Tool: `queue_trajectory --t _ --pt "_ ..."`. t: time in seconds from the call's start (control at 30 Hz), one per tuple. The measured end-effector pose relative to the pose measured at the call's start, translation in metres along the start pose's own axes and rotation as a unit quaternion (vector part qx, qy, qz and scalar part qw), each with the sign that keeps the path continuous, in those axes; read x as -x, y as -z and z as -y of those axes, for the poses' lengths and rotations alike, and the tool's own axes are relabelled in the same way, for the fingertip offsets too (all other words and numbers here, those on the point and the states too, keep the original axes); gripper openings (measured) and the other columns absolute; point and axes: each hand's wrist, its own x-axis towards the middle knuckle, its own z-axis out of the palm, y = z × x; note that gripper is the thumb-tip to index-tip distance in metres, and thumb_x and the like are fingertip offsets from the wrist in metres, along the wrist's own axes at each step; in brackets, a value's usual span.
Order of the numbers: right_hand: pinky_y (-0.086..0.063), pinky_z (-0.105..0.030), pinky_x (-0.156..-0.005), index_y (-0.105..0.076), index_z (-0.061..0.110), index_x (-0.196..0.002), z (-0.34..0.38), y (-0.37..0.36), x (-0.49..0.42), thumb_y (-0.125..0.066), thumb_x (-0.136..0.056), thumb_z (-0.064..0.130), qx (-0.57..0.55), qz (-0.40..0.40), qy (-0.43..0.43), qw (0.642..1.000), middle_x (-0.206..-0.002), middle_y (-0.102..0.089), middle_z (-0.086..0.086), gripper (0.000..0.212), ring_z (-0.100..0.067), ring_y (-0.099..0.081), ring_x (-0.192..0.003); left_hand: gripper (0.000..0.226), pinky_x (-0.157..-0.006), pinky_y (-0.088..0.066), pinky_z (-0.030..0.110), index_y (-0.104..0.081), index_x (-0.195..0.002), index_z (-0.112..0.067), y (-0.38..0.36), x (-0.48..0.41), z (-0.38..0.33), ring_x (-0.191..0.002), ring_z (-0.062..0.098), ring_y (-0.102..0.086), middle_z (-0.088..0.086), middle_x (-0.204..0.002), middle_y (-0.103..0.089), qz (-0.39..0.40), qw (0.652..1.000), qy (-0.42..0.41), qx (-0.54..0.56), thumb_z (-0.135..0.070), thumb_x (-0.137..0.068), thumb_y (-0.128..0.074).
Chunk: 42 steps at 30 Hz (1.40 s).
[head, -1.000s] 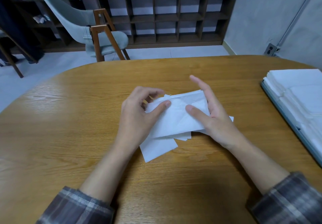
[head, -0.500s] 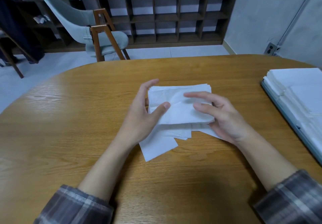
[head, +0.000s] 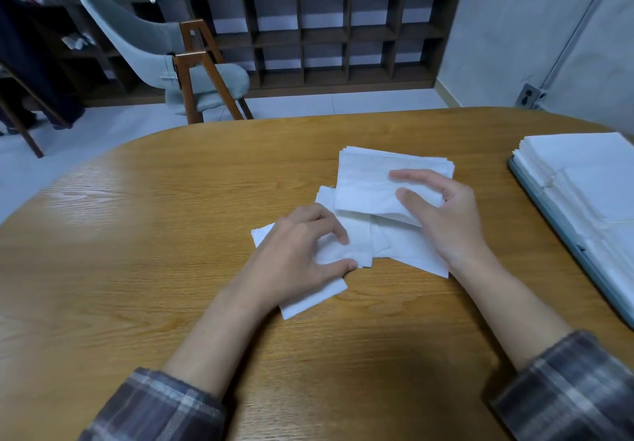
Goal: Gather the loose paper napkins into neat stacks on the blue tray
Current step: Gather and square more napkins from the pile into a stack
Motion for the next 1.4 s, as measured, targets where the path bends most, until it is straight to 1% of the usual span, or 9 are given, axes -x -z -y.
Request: queue_trajectory --t 0.17,0.33,0.5,0.63,0.93,1.07,1.2,1.3,1.4 --pt "-0.039 -0.001 -0.093 -0.081 0.021 -0.105 0.0 0.001 0.0 -0.069 -0.096 0.0 0.005 0.005 0.005 1.0 -0.109 -0.077 0.022 0.026 0.009 -0.064 -0.114 0.012 -0.098 -0.049 0.037 -0.078 -0.097 -0.031 0.0 -0.001 0.003 -0.11 0.006 -0.061 -0.019 -0.106 -0.067 -0.017 0.998 0.004 0.052 -0.042 -0.094 -0.077" --pt "-0.039 -0.002 -0.094 -0.081 0.02 -0.106 -0.001 0.0 0.0 -0.068 -0.096 0.0 0.012 0.011 0.013 1.0 -0.11 -0.078 0.021 0.025 0.009 -0.065 -0.114 0.012 -0.087 -0.042 0.016 -0.085 -0.101 -0.027 0.003 -0.002 0.002 -0.104 0.003 -0.065 -0.015 -0.106 -0.072 -0.021 0.996 0.007 0.09 -0.031 -0.099 -0.074" --pt "-0.041 -0.005 -0.096 -0.081 0.02 -0.106 -0.001 0.0 0.0 -0.068 -0.096 0.0 0.02 0.015 0.017 1.0 -0.111 -0.078 0.019 0.025 0.006 -0.065 -0.115 0.033 -0.101 -0.048 0.034 -0.081 -0.108 -0.036 0.002 0.0 0.004 -0.116 0.003 -0.059 -0.024 -0.112 -0.067 0.012 0.999 0.014 0.043 -0.052 -0.08 -0.087" --pt "-0.041 -0.005 -0.097 -0.081 0.021 -0.105 0.0 -0.001 0.001 -0.068 -0.096 0.001 0.024 0.017 0.015 0.999 -0.111 -0.078 0.019 0.026 0.006 -0.065 -0.116 0.018 -0.092 -0.053 0.039 -0.083 -0.099 -0.033 -0.001 -0.001 0.004 -0.106 0.007 -0.065 -0.021 -0.104 -0.069 -0.002 0.998 -0.007 0.059 -0.04 -0.083 -0.089" --pt "-0.04 -0.005 -0.098 -0.08 0.02 -0.108 0.003 -0.001 0.002 -0.067 -0.097 0.0 0.021 0.028 0.024 0.999 -0.113 -0.078 0.019 0.026 0.006 -0.064 -0.117 0.007 -0.072 -0.038 0.009 -0.085 -0.091 -0.023 0.002 -0.002 0.001 -0.089 0.002 -0.066 -0.015 -0.097 -0.075 -0.01 0.993 0.015 0.113 -0.022 -0.095 -0.079" --pt "-0.041 -0.013 -0.105 -0.078 0.02 -0.116 0.004 -0.002 0.004 -0.063 -0.098 -0.001 0.03 0.047 0.05 0.997 -0.121 -0.076 0.017 0.031 0.001 -0.062 -0.125 0.011 -0.076 -0.039 0.011 -0.075 -0.097 -0.015 0.006 -0.002 -0.004 -0.088 -0.002 -0.062 -0.014 -0.092 -0.071 -0.071 0.994 -0.023 0.081 -0.018 -0.103 -0.067" --pt "-0.042 -0.025 -0.105 -0.074 0.032 -0.124 0.007 -0.003 0.01 -0.073 -0.09 0.028 0.116 0.099 0.121 0.981 -0.129 -0.07 0.015 0.035 -0.009 -0.059 -0.125 0.01 -0.077 -0.04 0.012 -0.072 -0.103 -0.01 0.008 -0.003 -0.012 -0.087 -0.003 -0.062 -0.012 -0.093 -0.07 -0.169 0.98 -0.07 0.077 -0.013 -0.105 -0.063" --pt "-0.042 -0.022 -0.105 -0.074 0.043 -0.119 0.011 -0.012 0.019 -0.08 -0.083 0.042 0.141 0.152 0.13 0.97 -0.122 -0.069 0.018 0.037 -0.007 -0.058 -0.123 0.009 -0.078 -0.042 0.012 -0.077 -0.103 -0.01 0.006 -0.004 -0.013 -0.088 -0.001 -0.063 -0.006 -0.095 -0.073 -0.211 0.97 -0.098 0.072 -0.01 -0.102 -0.068" --pt "-0.04 -0.01 -0.095 -0.075 0.044 -0.104 0.011 -0.019 0.021 -0.088 -0.083 0.029 0.133 0.125 0.145 0.972 -0.106 -0.069 0.031 0.029 0.003 -0.06 -0.111 0.008 -0.077 -0.042 0.012 -0.078 -0.104 -0.011 0.005 -0.003 -0.015 -0.088 0.0 -0.066 -0.008 -0.095 -0.074 -0.215 0.967 -0.104 0.093 -0.011 -0.1 -0.071"
